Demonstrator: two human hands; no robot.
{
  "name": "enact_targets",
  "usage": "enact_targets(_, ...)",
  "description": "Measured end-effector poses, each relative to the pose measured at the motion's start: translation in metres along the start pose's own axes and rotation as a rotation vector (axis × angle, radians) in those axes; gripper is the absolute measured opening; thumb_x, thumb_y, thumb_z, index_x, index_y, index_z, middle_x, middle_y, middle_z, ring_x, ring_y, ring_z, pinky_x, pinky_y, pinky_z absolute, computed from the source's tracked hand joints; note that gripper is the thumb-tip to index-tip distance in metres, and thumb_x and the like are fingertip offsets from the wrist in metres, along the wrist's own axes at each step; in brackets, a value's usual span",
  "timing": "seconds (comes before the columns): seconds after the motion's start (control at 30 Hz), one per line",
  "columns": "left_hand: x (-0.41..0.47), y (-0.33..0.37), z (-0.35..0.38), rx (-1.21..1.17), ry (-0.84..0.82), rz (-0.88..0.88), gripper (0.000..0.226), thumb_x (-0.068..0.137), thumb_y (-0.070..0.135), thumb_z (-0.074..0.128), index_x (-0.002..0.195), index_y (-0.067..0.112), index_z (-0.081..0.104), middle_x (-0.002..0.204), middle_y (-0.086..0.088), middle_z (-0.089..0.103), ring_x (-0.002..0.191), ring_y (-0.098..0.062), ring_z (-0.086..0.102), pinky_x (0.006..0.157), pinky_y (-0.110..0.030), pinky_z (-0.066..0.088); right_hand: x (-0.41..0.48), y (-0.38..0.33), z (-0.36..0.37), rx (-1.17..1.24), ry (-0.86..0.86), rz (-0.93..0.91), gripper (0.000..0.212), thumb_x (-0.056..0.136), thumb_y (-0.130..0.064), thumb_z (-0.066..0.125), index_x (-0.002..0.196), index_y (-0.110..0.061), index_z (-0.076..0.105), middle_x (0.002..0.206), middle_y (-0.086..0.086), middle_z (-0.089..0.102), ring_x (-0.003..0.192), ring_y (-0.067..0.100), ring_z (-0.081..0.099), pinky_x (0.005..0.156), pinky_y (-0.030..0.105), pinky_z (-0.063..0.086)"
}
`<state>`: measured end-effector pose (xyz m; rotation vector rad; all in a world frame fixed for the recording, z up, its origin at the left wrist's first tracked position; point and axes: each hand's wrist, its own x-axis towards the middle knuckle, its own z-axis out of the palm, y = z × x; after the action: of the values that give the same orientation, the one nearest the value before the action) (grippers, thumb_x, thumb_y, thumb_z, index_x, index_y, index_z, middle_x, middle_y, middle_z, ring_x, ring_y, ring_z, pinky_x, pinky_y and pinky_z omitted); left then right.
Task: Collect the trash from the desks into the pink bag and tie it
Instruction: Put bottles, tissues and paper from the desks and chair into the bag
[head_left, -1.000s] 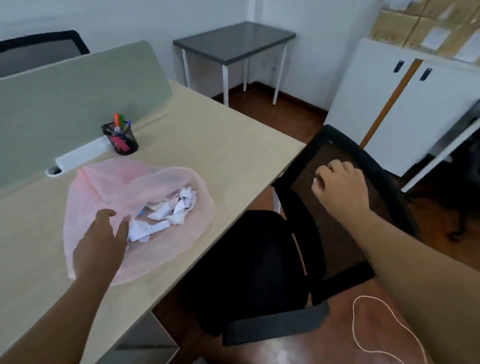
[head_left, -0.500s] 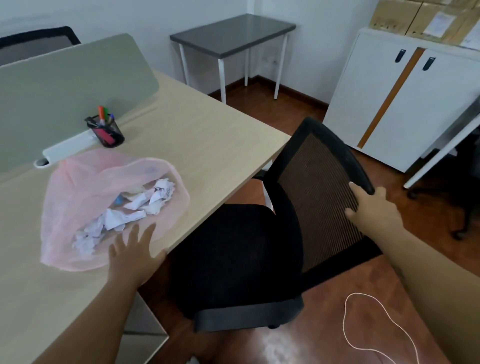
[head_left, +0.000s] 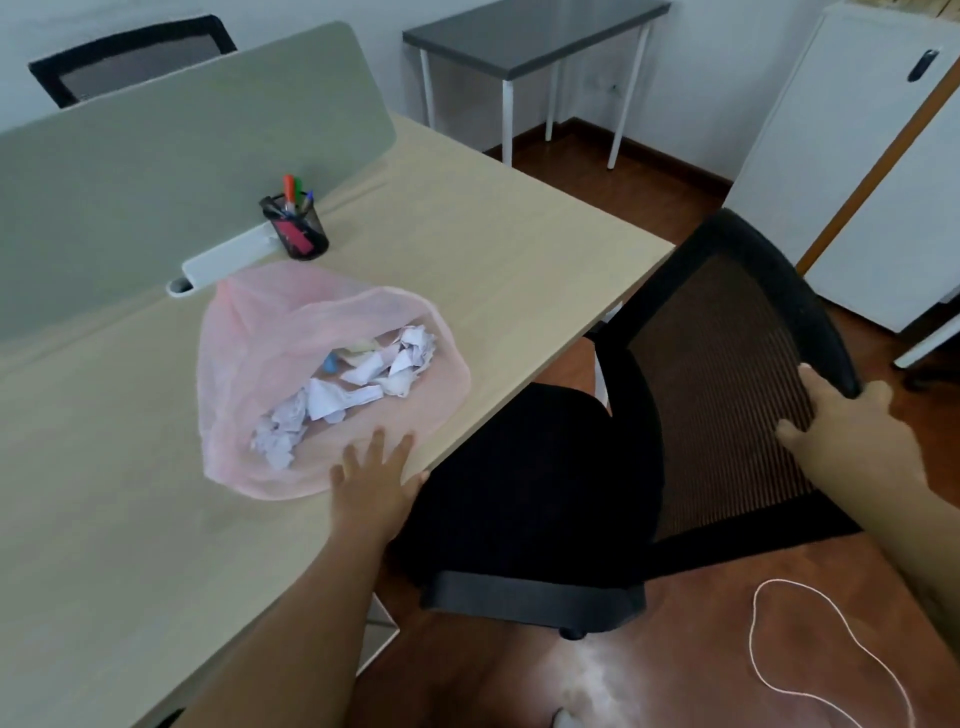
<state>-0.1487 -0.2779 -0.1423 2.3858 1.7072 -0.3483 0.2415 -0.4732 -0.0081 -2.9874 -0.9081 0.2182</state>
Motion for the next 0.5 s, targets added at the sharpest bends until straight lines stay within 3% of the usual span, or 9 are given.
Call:
enact_targets(0.3,0.005,-0.008,-0.004,0.037,0.021,0.086,0.063,0.097,0.062,0.026,0.153,0.042,0.006,0.164,-0.001,0.005,0.141,-0.042,0.019,0.109,-0.054,0.027,-0.058,-0.07,0.013,0.153,0.024,0.096,0.064,0.092,-0.04,0.054,0.15,-0.029,0.028,0.133,0.022,0.031,0.096,0.053,0.052,0.082,0.048,0.048)
enact_targets(0.5,0.006,-0.023,-0.003,0.089,0.057,0.175,0.06,0.097,0.062,0.018,0.153,0.042,0.004,0.163,0.0,0.006,0.138,-0.039,0.024,0.102,-0.052,0.031,-0.101,-0.121,0.026,0.298,0.034,0.151,0.06,0.096,-0.034,0.049,0.151,-0.028,0.026,0.141,0.018,0.027,0.102,0.05,0.05,0.077,0.041,0.045)
